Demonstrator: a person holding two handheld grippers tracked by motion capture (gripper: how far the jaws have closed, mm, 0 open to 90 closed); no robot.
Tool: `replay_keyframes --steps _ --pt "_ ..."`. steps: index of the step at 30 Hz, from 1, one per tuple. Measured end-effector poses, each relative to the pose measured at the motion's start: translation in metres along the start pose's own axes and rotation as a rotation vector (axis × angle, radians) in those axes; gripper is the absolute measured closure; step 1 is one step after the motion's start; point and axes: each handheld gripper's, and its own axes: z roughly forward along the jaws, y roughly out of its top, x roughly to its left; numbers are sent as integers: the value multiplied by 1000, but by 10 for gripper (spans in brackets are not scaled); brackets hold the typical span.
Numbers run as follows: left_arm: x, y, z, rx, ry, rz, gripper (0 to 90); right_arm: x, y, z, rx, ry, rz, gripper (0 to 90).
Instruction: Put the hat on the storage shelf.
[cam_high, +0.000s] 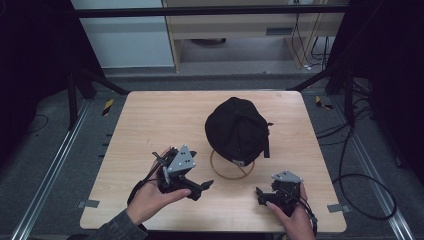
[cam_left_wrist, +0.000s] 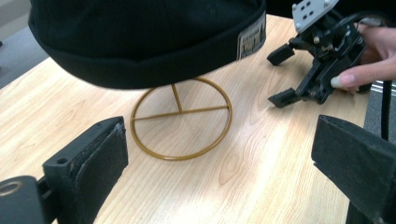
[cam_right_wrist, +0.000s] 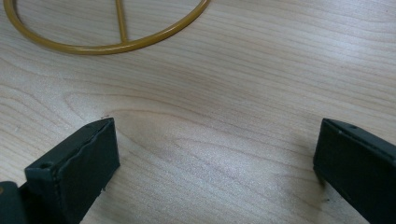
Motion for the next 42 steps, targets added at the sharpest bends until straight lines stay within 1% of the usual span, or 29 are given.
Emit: replay_keyframes --steps 4,6,7,10,17,21,24,28,31,32,33,36,39,41,42 --pt "0 -11 3 12 0 -4 34 0 0 0 1 2 3 3" --pt "2 -18 6 20 5 -15 34 0 0 0 0 0 0 4" --pt "3 -23 7 25 3 -27 34 0 0 0 0 0 0 4" --pt "6 -35 10 42 13 -35 34 0 0 0 1 2 3 4" --pt "16 -54 13 69 23 -73 34 0 0 0 0 0 1 4" --pt "21 -63 13 83 34 -82 34 0 0 0 1 3 5 4" --pt "26 -70 13 94 41 -98 34 0 0 0 0 0 0 4" --pt "32 -80 14 115 52 -102 35 0 0 0 0 0 0 4" --pt "37 -85 14 123 61 -114 35 0 0 0 0 0 1 4" --pt "39 -87 14 123 68 -123 35 0 0 0 0 0 1 4" --pt "40 -89 14 125 66 -123 35 0 0 0 0 0 1 4" --pt "44 -96 14 132 62 -145 35 0 0 0 0 0 1 4" --pt "48 -103 14 141 65 -159 35 0 0 0 0 0 1 4" --pt "51 -108 14 147 77 -165 35 0 0 0 0 0 0 4" --pt "53 -111 14 151 76 -173 36 0 0 0 0 0 1 4"
